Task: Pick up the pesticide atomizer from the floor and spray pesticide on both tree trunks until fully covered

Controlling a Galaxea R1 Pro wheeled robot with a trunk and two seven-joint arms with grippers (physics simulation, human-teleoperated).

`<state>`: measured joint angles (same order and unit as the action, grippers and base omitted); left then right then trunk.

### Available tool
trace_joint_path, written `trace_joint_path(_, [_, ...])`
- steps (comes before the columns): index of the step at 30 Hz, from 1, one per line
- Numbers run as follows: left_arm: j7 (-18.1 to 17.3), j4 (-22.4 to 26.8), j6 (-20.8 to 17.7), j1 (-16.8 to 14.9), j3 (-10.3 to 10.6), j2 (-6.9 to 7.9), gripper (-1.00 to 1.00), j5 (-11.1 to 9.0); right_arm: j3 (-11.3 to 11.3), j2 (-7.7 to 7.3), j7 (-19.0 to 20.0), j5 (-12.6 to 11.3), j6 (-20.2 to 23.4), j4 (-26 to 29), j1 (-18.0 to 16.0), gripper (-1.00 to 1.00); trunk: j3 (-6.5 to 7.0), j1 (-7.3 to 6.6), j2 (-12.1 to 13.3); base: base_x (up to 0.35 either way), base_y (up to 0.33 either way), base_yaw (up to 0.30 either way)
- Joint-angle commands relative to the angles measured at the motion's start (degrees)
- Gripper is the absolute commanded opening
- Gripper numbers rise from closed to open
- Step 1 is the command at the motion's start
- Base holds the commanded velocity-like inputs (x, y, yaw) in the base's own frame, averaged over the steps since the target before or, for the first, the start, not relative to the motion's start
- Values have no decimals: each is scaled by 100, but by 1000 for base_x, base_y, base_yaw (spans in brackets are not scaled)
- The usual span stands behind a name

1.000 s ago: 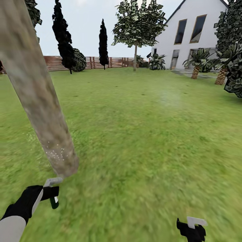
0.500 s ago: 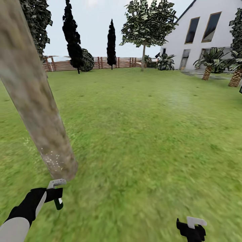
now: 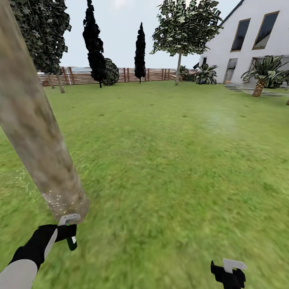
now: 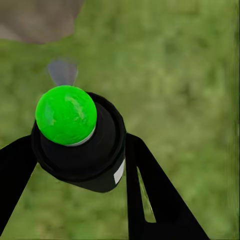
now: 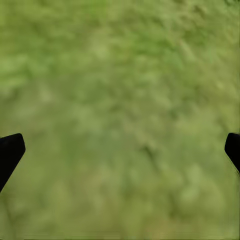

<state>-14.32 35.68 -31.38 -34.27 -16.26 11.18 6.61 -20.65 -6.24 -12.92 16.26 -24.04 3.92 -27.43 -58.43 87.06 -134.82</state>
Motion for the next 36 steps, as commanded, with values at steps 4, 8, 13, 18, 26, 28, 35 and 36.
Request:
trace_joint_path(4, [0, 1, 0, 0, 0, -2, -100, -2, 0, 0, 0, 0, 1, -3, -1, 100, 0, 0, 0, 230, -202, 203])
trace_joint_path(8, [0, 5, 0, 0, 0, -2, -100, -2, 0, 0, 0, 1, 1, -4, -1, 100, 0, 0, 0, 166, -237, 275])
trace_joint_path(13, [0, 9, -7, 0, 0, -2, -100, -10, 0, 0, 0, 1, 1, -2, -2, 100, 0, 0, 0, 151, -246, 276])
trace_joint_path(18, [0, 9, -10, 0, -9, -2, -100, -19, 0, 0, 0, 1, -1, -5, -1, 100, 0, 0, 0, 64, -267, 277])
trace_joint_path(26, [0, 9, -9, 0, -14, -50, -100, -20, 0, 0, 0, 2, 2, -5, -4, 100, 0, 0, 0, 1, -276, 276])
trace_joint_path(28, [0, 9, -9, 0, -17, -54, -100, -20, 0, 0, 0, 3, 2, -5, -1, 100, 0, 0, 0, 0, -276, 276])
trace_joint_path(35, [0, 13, -9, 0, -26, -88, -100, -20, 0, 0, 0, 0, -1, 3, 0, 100, 0, 0, 0, 35, -162, 149])
trace_joint_path(36, [0, 15, -9, 0, -26, -89, -100, -20, 0, 0, 0, 0, 1, 0, 0, 100, 0, 0, 0, 2, -197, 6])
